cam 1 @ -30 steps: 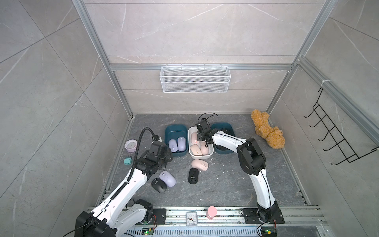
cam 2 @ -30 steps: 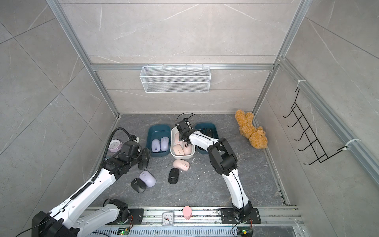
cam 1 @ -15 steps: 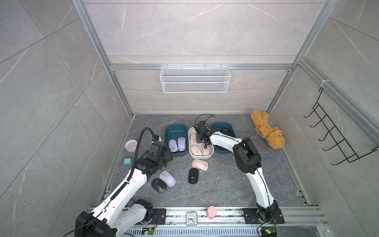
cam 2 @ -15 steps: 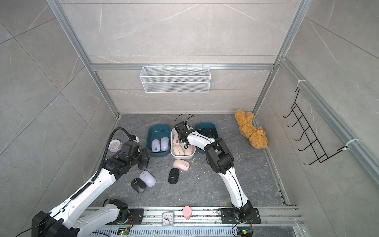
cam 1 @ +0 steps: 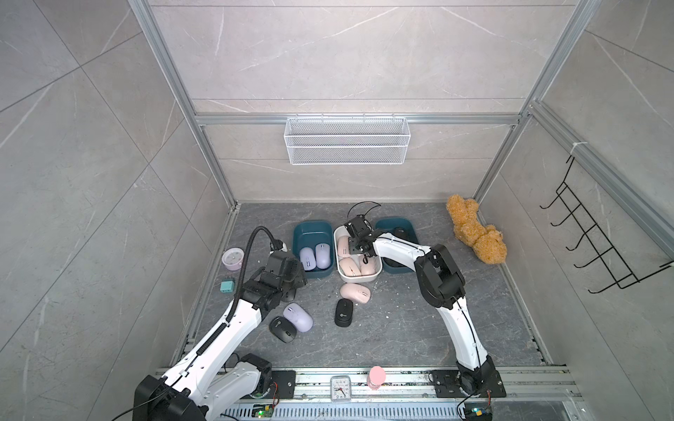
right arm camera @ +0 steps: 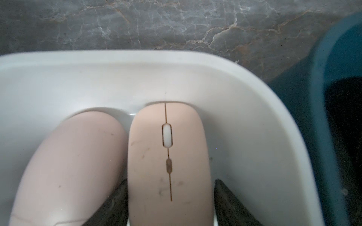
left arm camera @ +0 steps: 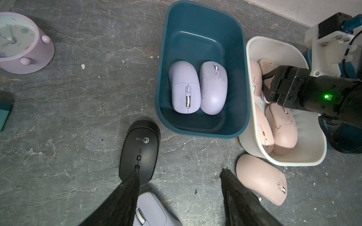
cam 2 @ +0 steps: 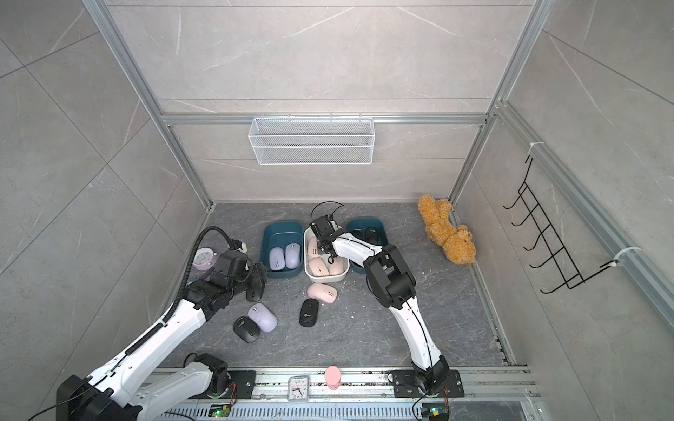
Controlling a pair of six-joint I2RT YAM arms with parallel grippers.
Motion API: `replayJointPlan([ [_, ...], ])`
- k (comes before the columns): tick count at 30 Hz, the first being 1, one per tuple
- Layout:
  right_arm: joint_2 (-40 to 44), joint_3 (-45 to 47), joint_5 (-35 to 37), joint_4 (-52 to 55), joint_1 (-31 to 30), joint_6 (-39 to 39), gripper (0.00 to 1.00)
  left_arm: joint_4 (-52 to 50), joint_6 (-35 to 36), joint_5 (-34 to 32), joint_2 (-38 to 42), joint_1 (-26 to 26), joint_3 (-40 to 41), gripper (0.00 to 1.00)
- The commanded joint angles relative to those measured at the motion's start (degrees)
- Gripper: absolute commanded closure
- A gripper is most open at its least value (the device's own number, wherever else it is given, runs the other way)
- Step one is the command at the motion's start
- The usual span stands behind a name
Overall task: Place the mice by color into the storage box
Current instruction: Place the mouse in the storage box, then pick up the mouse from the center of the board.
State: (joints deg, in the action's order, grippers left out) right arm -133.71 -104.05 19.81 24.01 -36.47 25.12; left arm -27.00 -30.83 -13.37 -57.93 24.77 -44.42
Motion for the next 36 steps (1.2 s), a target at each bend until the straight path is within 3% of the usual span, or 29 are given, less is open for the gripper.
replayJointPlan([
  [1,3.06,-0.02,-0.80,0.40,-0.13,0.63,0.31,-0.62,0.53,-0.40,1.40,0.07,-1.32,0.32],
  [19,12.91,7.29,-5.93,-6.30,-0.23,1.11,0.31,-4.12,-0.17,-1.47,0.98,0.08,-2.65,0.32],
  [26,25.60,21.79,-13.65,-15.76,-1.16,2.03,0.32,-4.89,-0.65,-3.81,-1.41,0.01,-0.60,0.32],
  [36,42.80,43.23,-10.66,-18.82,-5.60,2.55,0.33,-4.22,-0.54,-6.32,-4.05,-0.14,3.00,0.32],
])
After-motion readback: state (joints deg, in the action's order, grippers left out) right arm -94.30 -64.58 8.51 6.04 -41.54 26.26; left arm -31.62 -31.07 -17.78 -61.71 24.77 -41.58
